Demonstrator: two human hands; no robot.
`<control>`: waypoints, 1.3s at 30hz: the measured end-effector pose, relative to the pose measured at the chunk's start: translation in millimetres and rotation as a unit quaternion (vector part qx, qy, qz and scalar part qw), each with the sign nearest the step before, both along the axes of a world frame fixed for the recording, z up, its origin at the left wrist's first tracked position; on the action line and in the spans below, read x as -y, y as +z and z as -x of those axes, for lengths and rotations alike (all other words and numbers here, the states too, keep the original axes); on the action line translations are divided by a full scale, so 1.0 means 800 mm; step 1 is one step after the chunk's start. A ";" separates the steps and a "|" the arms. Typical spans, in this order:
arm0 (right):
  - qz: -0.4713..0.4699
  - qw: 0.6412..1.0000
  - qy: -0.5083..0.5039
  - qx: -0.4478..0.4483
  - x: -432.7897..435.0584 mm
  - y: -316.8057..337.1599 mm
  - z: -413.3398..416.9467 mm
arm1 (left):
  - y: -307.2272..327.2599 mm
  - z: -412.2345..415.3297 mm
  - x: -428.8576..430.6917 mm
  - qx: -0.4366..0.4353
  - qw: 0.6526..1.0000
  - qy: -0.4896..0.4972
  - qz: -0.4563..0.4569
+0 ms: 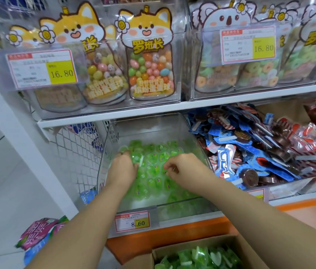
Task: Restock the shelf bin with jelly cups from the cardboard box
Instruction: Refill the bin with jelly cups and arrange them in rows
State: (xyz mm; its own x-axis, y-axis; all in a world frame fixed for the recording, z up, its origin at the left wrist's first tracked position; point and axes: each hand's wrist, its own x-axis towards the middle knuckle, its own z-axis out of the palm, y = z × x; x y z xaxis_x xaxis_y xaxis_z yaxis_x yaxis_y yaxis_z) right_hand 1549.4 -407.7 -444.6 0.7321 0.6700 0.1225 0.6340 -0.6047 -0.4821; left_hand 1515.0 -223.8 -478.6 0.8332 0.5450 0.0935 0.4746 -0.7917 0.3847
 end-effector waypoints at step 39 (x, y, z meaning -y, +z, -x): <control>-0.202 0.930 -0.029 -0.307 -0.021 0.014 0.006 | 0.055 0.078 0.032 0.085 0.910 -0.090 0.395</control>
State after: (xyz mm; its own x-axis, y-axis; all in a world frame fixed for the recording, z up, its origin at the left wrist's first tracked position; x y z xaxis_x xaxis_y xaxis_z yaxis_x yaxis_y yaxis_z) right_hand 1544.8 -390.7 -433.2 0.7808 0.6172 -0.0969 0.1366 -0.3200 -0.9375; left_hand 1452.9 -249.6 -435.0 0.9258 0.3541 -0.1320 0.2446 -0.2953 0.9236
